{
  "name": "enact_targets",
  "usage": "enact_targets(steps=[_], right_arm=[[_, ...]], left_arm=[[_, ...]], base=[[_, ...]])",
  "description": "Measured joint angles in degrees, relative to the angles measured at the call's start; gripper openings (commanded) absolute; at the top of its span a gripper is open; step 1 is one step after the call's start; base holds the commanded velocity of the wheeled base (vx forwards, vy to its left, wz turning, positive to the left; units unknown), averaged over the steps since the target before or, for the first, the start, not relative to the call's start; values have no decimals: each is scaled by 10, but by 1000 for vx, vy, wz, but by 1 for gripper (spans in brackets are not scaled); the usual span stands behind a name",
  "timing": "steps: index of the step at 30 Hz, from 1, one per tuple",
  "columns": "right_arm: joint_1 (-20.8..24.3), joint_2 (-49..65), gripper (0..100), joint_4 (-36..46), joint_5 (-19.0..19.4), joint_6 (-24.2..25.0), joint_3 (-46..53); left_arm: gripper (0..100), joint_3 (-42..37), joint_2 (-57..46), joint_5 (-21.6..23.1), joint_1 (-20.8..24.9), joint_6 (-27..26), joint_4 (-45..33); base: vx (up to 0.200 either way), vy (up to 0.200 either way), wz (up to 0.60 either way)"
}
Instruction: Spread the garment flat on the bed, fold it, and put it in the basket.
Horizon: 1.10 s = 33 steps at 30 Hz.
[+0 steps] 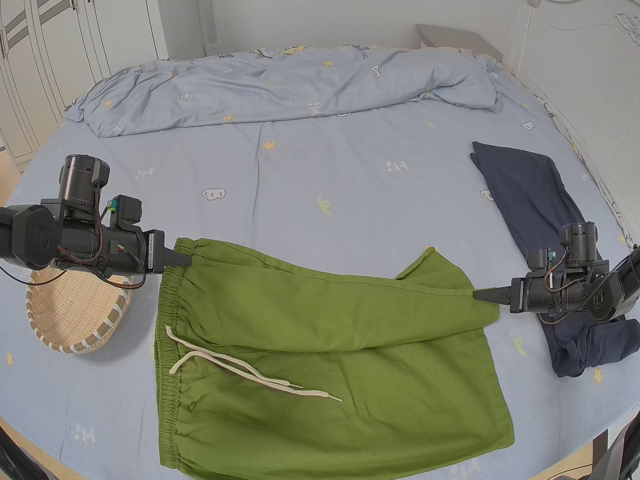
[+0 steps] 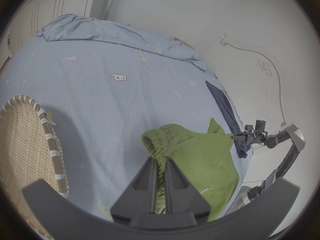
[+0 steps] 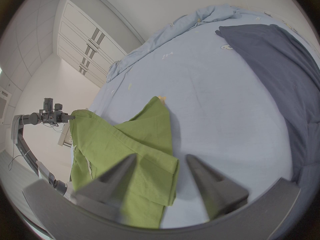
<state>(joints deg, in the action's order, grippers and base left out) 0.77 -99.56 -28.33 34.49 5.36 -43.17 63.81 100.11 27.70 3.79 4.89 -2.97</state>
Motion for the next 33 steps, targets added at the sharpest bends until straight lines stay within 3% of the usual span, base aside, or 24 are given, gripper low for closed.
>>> enact_targets(steps=[13, 21, 27, 33], right_arm=[[-24, 9, 0, -1, 16, 1, -1], [-14, 59, 0, 9, 14, 10, 6], [25, 139, 0, 72, 13, 20, 10], [99, 247, 0, 197, 11, 24, -3]], left_arm=[[0, 1, 0, 0, -3, 0, 1], [0, -1, -1, 0, -6, 0, 1], [0, -1, -1, 0, -6, 0, 2], [0, -1, -1, 0, -5, 0, 2]], base=[[0, 0, 0], [0, 0, 0], [0, 0, 0], [0, 0, 0]])
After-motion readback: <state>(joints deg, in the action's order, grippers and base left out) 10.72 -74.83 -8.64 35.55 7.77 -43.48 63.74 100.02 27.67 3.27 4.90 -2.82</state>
